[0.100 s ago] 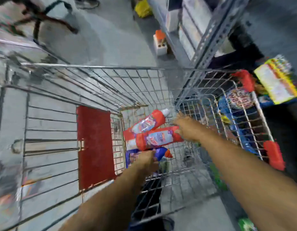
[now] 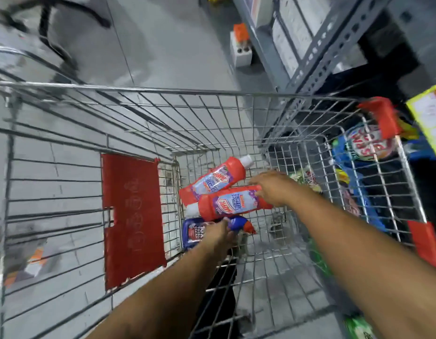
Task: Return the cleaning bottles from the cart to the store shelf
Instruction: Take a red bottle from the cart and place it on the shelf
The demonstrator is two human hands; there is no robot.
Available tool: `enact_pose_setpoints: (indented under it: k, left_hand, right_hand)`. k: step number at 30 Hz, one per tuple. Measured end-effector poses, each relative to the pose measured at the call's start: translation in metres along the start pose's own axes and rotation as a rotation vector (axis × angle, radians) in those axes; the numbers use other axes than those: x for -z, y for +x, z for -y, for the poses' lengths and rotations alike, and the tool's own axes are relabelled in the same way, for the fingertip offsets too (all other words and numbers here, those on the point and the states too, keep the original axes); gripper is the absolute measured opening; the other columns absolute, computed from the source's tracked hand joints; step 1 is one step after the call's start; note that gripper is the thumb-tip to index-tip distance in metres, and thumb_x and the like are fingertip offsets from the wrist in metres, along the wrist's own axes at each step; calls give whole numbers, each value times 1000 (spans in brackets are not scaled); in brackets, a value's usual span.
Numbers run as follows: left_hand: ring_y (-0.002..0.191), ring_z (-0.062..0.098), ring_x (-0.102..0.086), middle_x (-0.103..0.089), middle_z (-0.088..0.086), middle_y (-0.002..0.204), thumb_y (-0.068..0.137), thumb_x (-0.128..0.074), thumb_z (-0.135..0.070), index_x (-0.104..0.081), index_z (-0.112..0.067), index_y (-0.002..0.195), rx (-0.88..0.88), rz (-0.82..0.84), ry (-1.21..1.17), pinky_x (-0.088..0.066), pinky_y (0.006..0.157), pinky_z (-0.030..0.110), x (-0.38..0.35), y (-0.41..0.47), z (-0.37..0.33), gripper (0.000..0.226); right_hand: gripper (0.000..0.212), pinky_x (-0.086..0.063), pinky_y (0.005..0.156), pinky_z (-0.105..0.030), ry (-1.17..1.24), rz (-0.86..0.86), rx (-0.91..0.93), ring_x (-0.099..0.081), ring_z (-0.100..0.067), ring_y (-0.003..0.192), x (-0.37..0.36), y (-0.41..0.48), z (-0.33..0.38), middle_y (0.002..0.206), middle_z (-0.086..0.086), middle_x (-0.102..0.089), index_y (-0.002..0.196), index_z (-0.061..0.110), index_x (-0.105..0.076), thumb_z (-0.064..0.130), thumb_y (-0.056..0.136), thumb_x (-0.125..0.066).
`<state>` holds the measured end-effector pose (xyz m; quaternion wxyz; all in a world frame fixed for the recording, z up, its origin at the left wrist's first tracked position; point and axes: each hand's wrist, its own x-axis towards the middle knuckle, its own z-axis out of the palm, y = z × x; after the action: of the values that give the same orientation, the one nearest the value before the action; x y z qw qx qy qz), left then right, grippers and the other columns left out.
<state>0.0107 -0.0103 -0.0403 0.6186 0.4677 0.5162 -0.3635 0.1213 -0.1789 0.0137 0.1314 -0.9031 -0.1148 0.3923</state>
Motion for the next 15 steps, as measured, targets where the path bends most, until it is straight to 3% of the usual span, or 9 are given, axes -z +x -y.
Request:
enact_pose_setpoints:
  k: [2, 4, 7, 10, 13, 15]
  left_hand:
    - [67, 22, -57, -60, 11, 80, 90, -60, -29, -58, -9, 100, -54, -177, -117, -51, 59, 32, 5, 14, -1, 22]
    - [62, 21, -62, -67, 9, 80, 82, -69, -38, -62, -8, 98, -97, -322, -199, -50, 47, 23, 21, 29, -2, 35]
    - [61, 10, -72, -75, -5, 70, 74, -74, -43, -62, -15, 86, -125, -230, -291, -54, 52, 20, 35, 31, -6, 33]
    - [53, 9, -70, -75, -3, 62, 78, -75, -27, -65, -13, 82, -149, -223, -425, -54, 47, 20, 27, 35, -18, 17]
    - [54, 10, -68, -72, 2, 70, 84, -69, -17, -66, -11, 90, -144, -200, -380, -53, 46, 19, 25, 41, -25, 10]
    - [51, 8, -67, -70, 0, 65, 86, -66, -14, -64, -5, 101, -154, -165, -348, -52, 44, 18, 30, 40, -27, 18]
  right_hand:
    - [35, -43, 88, -39, 1, 110, -12, -55, -27, 108, -4, 17, -4, 126, -6, -59, 120, 36, -53, 28, 86, -58]
    - [32, -43, 89, -41, 2, 205, 15, -54, -25, 107, -8, 41, -14, 124, -3, -59, 116, 38, -54, 31, 85, -59]
    - [38, -43, 97, -46, -12, 274, 35, -52, -26, 114, -13, 60, -27, 126, -3, -56, 120, 35, -52, 35, 83, -62]
    - [34, -43, 92, -40, 99, 358, 25, -54, -23, 109, -19, 69, -33, 117, 1, -58, 115, 33, -55, 31, 83, -64]
    - [41, -42, 90, -36, 191, 368, 39, -55, -21, 109, -26, 75, -35, 119, 1, -58, 120, 34, -54, 29, 81, -67]
    - [50, -41, 95, -37, 196, 376, 23, -53, -24, 115, -26, 76, -35, 127, -1, -56, 127, 32, -50, 28, 80, -69]
